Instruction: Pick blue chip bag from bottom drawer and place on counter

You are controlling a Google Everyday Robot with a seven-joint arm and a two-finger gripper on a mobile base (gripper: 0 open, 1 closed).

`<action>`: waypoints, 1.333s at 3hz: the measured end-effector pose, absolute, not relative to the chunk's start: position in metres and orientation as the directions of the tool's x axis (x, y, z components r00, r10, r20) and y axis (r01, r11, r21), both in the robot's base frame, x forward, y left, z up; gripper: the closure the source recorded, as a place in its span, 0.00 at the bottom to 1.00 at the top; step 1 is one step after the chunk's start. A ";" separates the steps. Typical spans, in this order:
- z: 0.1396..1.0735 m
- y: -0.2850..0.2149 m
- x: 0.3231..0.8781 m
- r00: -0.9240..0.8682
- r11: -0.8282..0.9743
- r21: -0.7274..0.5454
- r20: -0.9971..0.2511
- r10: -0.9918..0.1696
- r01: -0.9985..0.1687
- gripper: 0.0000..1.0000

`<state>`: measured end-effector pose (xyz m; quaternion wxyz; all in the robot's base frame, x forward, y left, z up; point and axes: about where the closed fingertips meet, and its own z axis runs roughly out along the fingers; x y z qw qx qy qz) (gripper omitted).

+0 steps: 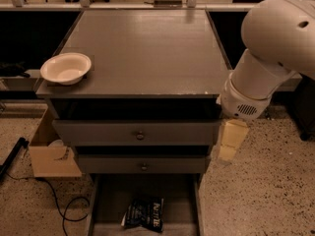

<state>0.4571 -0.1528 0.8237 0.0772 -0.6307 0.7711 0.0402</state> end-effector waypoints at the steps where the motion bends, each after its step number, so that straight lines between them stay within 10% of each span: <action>1: 0.812 -0.169 0.458 -0.255 0.262 -0.004 -0.213 -0.943 -0.965 0.00; 4: 0.724 -0.198 0.457 -0.344 0.302 0.170 -0.341 -0.875 -0.938 0.00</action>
Offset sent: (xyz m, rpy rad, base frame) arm -0.0120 -0.0706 -0.0807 0.2615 0.1305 -0.2030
